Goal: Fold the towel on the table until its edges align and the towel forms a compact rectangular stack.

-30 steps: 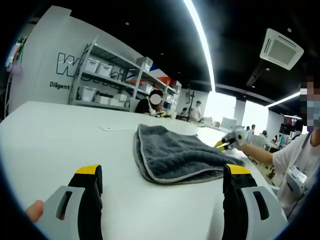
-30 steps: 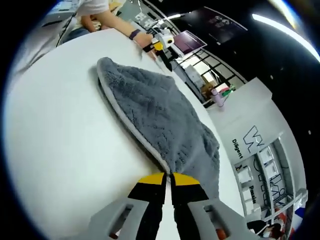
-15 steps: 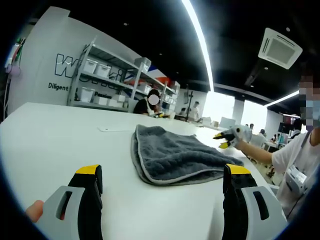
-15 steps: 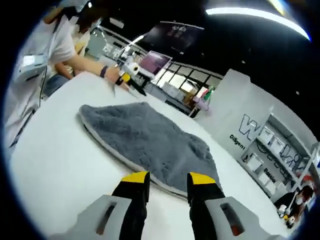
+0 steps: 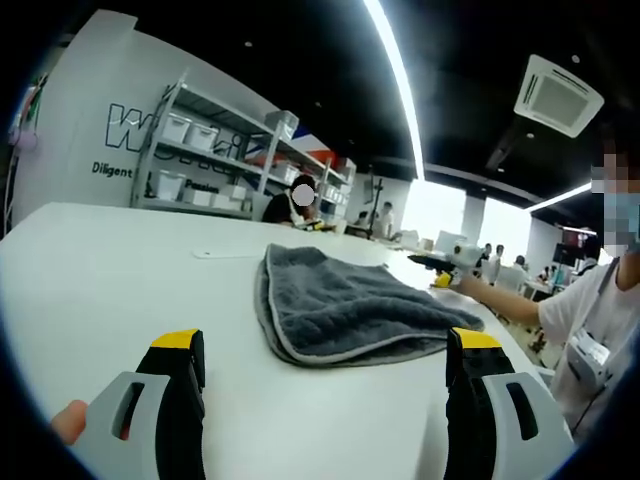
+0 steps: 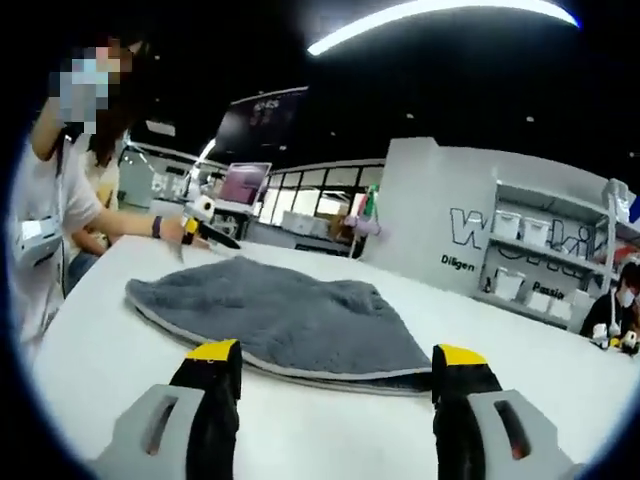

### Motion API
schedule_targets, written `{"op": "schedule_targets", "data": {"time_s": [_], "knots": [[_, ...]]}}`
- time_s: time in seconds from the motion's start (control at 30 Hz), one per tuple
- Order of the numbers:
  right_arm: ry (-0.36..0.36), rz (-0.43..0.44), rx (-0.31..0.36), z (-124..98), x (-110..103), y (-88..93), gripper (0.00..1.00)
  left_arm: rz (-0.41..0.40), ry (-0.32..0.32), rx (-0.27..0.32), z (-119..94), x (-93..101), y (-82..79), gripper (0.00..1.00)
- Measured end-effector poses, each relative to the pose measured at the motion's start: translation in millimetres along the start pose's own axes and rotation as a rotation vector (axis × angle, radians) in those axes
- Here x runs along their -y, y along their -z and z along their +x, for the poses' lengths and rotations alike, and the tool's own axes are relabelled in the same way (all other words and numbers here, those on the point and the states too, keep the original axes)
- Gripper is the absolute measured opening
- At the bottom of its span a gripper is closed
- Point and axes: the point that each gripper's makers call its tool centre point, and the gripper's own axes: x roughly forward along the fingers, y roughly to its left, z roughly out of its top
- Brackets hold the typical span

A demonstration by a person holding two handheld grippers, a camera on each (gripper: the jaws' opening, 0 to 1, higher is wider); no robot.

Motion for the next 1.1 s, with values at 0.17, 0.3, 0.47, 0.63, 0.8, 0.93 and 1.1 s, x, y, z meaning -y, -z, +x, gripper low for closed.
{"op": "schedule_targets", "data": {"time_s": [0.17, 0.3, 0.47, 0.63, 0.8, 0.93, 1.1], "knots": [[-0.003, 0.055, 0.038, -1, 7, -1.8, 0.99, -0.001, 0.004, -0.003, 1, 3.2, 2.1, 0.99], [-0.009, 0.077, 0.007, -2, 13, 8.5, 0.99, -0.001, 0.006, -0.004, 1, 4.0, 2.5, 0.99], [-0.003, 0.080, -0.030, -3, 24, 19.9, 0.99, 0.001, 0.015, -0.007, 4, 9.7, 4.2, 0.99], [0.006, 0.099, -0.023, -3, 34, 22.2, 0.99, 0.021, 0.056, -0.016, 12, 27.8, 6.2, 0.99], [0.009, 0.093, -0.015, -3, 35, 21.1, 0.99, 0.070, 0.118, -0.054, 24, 54.3, 13.7, 0.98], [0.014, 0.088, -0.016, -3, 38, 21.0, 0.98, 0.122, 0.143, -0.068, 31, 71.9, 16.9, 0.93], [0.022, 0.089, -0.007, -3, 39, 19.3, 0.96, 0.232, 0.138, -0.086, 42, 89.0, 20.7, 0.88]]}}
